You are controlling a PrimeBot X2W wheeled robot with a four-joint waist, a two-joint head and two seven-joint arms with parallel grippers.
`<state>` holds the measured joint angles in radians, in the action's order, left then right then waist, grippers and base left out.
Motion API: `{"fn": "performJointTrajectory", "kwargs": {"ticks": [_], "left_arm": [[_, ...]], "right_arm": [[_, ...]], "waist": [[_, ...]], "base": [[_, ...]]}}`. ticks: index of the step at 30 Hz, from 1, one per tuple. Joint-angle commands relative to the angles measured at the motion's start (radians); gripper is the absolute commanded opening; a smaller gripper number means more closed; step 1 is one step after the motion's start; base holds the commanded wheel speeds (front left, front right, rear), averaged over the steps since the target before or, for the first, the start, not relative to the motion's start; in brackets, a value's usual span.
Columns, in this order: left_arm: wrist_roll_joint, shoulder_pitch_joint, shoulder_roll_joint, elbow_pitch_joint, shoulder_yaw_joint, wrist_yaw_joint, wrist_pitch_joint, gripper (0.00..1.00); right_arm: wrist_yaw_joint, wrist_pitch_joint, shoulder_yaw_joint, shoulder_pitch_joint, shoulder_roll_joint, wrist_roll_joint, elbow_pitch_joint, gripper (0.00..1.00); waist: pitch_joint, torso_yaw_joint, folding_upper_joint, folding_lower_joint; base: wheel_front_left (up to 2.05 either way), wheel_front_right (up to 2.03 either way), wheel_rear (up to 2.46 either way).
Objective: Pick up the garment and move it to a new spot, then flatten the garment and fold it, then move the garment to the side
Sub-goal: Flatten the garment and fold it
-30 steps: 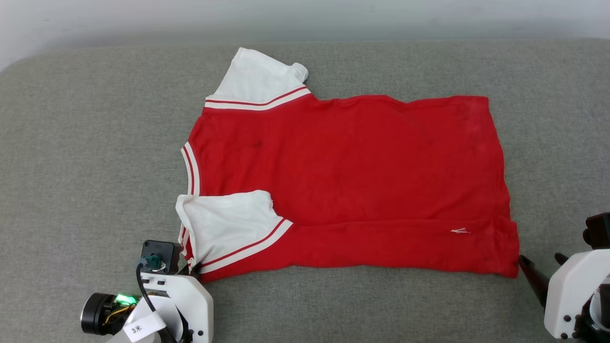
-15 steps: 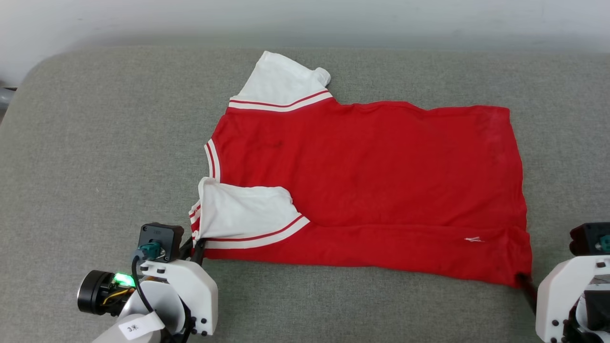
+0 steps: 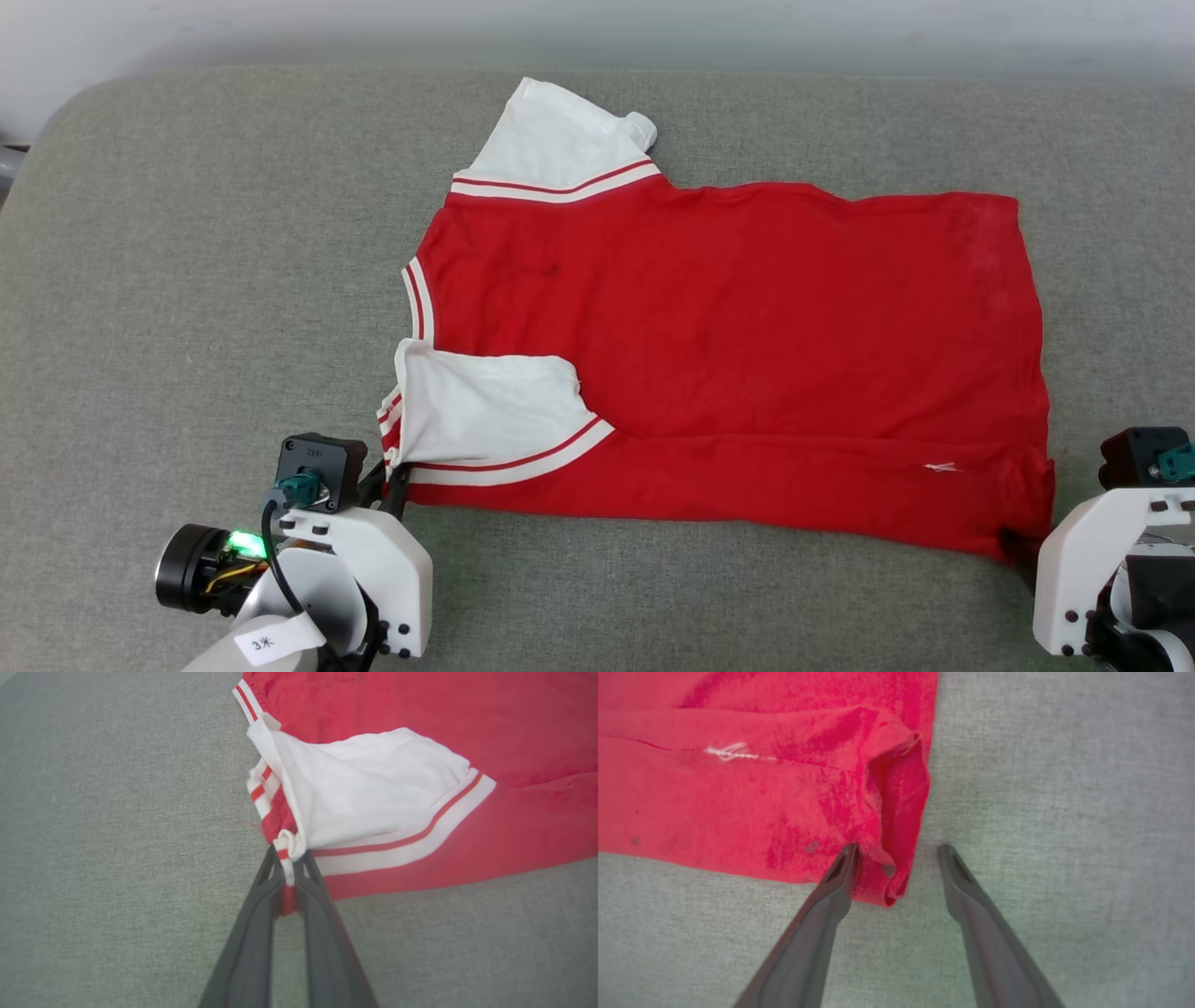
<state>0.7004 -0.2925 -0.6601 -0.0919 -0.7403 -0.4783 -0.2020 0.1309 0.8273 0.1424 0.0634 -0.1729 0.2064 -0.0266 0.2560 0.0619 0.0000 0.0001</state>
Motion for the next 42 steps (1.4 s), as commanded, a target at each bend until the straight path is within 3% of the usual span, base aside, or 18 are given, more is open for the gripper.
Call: {"fn": "performJointTrajectory", "kwargs": {"ticks": [1, 12, 24, 34, 42], "left_arm": [[0.000, -0.013, -0.006, 0.005, -0.002, 0.002, 0.002, 0.00], [0.013, 0.009, -0.015, 0.049, -0.013, 0.019, -0.002, 0.00], [0.042, 0.092, -0.036, 0.072, -0.058, 0.033, -0.040, 0.00], [0.057, 0.179, -0.021, 0.069, -0.106, 0.029, -0.044, 0.00], [0.058, 0.145, 0.024, 0.121, -0.118, 0.058, -0.029, 0.00]], "right_arm": [[0.000, 0.018, -0.017, -0.004, 0.013, 0.012, -0.033, 0.00], [-0.001, 0.010, 0.020, 0.006, -0.039, 0.029, -0.064, 0.00], [-0.001, 0.085, 0.054, -0.075, -0.113, 0.088, 0.044, 0.00], [-0.001, 0.153, 0.106, -0.234, -0.096, 0.123, 0.152, 0.00], [-0.001, 0.131, 0.092, -0.204, -0.062, 0.124, 0.128, 0.00]], "waist": [[0.002, 0.002, 0.0000, -0.0001], [-0.037, 0.005, 0.0000, -0.0001], [-0.147, 0.006, 0.0000, -0.0001], [-0.158, 0.015, 0.0000, -0.0001], [-0.117, 0.016, 0.0000, -0.0001]], "base": [[0.00, 0.00, 0.00], [0.00, 0.00, 0.00], [0.00, 0.00, 0.00], [0.00, 0.00, 0.00], [0.00, 0.00, 0.00]]}}
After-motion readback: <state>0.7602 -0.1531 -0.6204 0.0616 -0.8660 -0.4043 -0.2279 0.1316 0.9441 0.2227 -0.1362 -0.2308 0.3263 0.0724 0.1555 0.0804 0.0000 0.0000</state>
